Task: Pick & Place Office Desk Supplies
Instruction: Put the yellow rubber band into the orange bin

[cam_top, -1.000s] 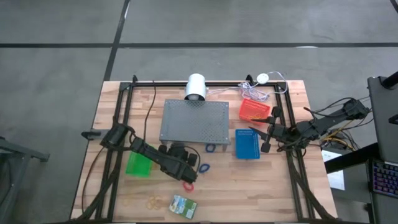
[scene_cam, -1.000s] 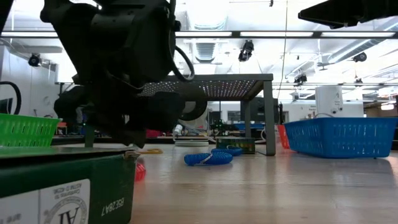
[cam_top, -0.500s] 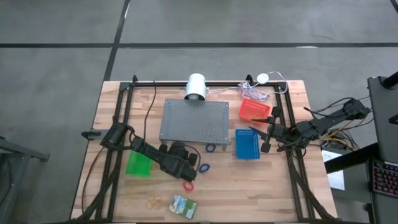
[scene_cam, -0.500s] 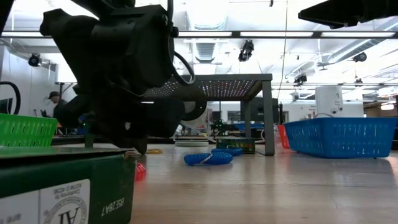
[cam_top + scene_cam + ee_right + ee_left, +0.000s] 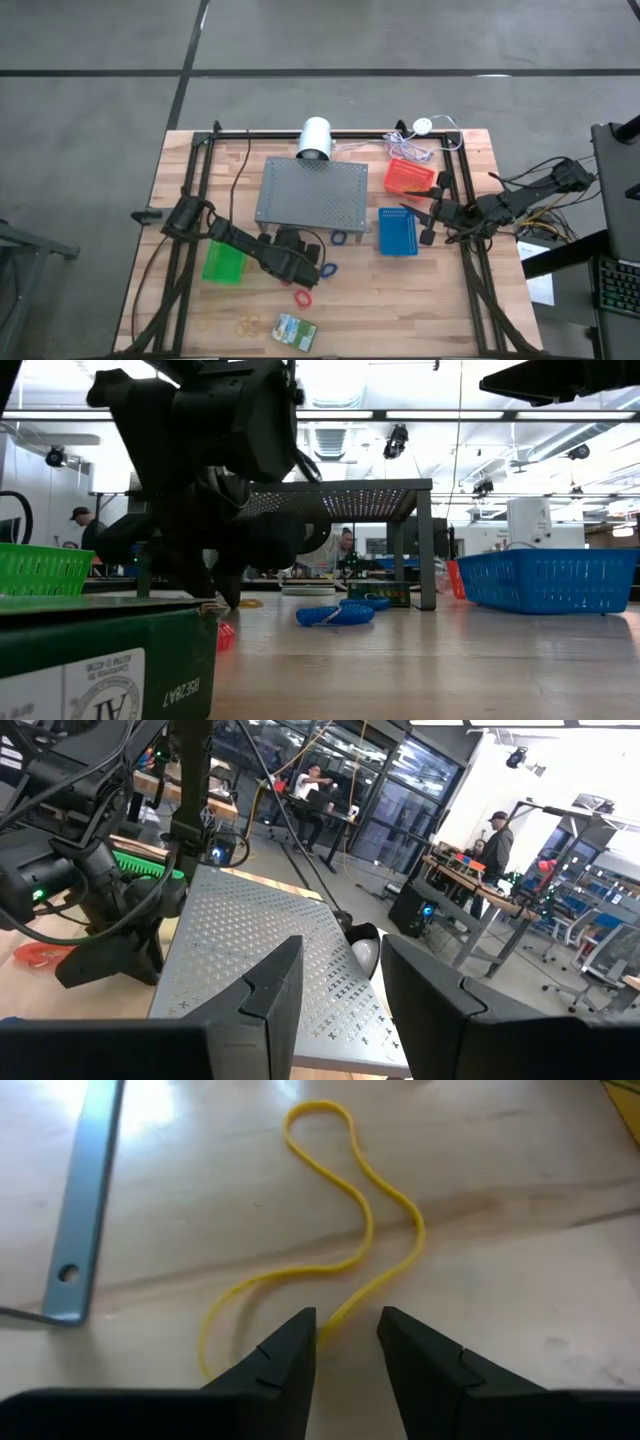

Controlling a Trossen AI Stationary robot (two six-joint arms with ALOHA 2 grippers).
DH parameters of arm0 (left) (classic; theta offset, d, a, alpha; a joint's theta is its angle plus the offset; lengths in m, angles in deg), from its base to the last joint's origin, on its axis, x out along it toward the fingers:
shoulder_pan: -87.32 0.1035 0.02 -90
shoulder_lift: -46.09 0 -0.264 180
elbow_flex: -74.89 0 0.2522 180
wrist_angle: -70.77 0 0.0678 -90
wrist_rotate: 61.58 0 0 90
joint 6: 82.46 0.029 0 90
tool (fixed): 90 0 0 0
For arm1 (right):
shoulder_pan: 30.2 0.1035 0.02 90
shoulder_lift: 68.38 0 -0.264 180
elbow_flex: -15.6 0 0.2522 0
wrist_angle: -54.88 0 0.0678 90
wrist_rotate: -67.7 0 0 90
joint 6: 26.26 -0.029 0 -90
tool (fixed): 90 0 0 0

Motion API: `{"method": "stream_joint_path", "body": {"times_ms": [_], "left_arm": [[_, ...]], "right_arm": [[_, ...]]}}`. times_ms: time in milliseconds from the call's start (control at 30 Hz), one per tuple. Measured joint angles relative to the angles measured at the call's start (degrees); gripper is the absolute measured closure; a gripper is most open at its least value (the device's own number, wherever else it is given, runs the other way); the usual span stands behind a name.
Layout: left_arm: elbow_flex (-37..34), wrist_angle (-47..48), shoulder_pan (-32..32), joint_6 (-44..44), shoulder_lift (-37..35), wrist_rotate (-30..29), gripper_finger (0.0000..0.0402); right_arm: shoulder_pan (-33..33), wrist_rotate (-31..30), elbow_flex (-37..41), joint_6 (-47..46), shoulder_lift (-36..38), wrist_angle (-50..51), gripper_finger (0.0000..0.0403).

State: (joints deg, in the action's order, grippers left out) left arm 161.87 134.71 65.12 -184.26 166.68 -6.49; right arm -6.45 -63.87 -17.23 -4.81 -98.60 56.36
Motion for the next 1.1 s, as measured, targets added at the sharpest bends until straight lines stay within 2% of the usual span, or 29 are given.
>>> {"method": "stream_joint_path", "body": {"times_ms": [200,433,733,933,1100], "left_arm": [[1.8,-0.6,-0.4,3.1,0.1,2.2,0.0281],[1.6,-2.0,-0.7,8.5,0.1,1.9,0.0284],[2.0,-1.2,-1.2,8.9,0.2,0.8,0.0284],[6.1,1.2,-2.0,11.4,-0.2,1.9,0.0284],[9.4,3.5,-2.0,14.2,-0.7,-0.9,0.0284]], "right_arm": [[0.0,0.0,0.0,0.0,0.0,0.0,0.0268],[0.0,0.0,0.0,0.0,0.0,0.0,0.0268],[0.0,0.0,0.0,0.0,0.0,0.0,0.0268],[0.0,0.0,0.0,0.0,0.0,0.0,0.0268],[0.0,0.0,0.0,0.0,0.0,0.0,0.0268]]}}
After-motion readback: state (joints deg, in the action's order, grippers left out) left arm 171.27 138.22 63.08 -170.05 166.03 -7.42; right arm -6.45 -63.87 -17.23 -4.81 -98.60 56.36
